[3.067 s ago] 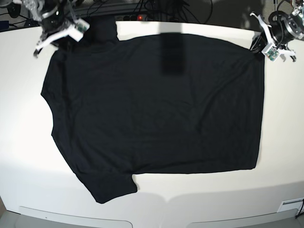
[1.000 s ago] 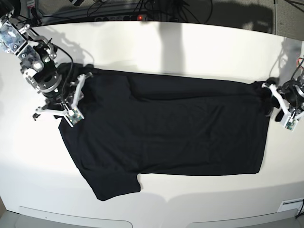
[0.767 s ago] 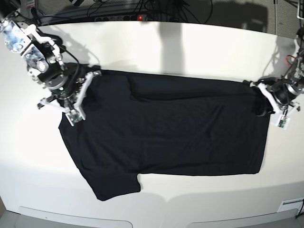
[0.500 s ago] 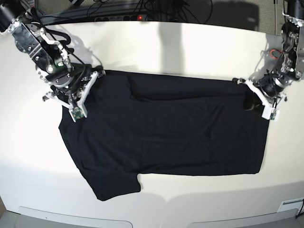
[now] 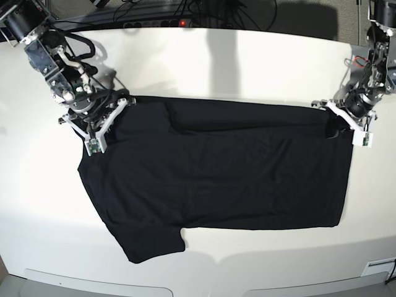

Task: Fold the T-shirt properly
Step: 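Drag the held edge with both grippers to straighten the shirt flat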

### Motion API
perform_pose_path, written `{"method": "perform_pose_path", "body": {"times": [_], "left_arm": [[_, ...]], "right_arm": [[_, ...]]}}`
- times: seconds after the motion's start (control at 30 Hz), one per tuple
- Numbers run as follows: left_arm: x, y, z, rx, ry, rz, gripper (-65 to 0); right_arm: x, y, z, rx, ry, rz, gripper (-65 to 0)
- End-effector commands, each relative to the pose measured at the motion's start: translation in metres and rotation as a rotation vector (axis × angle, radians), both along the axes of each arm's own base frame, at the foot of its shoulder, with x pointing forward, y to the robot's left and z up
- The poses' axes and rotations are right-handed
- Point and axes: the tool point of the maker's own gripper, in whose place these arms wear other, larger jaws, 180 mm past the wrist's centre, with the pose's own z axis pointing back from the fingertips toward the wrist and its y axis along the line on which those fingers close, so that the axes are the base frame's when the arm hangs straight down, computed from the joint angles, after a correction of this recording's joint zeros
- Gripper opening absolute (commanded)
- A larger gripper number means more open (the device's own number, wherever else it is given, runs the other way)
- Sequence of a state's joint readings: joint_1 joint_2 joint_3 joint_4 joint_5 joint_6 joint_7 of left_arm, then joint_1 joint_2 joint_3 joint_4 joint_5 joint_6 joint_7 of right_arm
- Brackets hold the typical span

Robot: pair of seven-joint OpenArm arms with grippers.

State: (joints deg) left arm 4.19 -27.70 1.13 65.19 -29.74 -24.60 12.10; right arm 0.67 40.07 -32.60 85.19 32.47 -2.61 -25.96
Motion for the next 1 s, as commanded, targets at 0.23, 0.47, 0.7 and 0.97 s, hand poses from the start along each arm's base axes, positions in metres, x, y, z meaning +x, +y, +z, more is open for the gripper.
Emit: {"method": "perform_pose_path", "body": {"times": [0.23, 0.47, 0.7, 0.97], "left_arm": [[-0.056, 0.001, -0.034, 0.018, 0.147, -0.047, -65.0], [-0.092, -0.014, -0.036, 0.009, 0.174, -0.092, -65.0], [-0.119, -0.02, -0.015, 0.035, 0.151, -0.128, -65.0], [-0.116, -0.013, 0.027, 0.092, 0.055, -0.136, -65.0]], "right_arm": [[-0.049, 0.009, -0.028, 0.029, 0.128, 0.047, -65.0], [-0.087, -0.006, -0.018, 0.044, 0.113, -0.006, -65.0], [-0.123, -0.027, -0.009, 0.038, 0.121, -0.027, -65.0], [-0.136, -0.029, 0.011, -0.008, 0.064, -0.019, -65.0]]}}
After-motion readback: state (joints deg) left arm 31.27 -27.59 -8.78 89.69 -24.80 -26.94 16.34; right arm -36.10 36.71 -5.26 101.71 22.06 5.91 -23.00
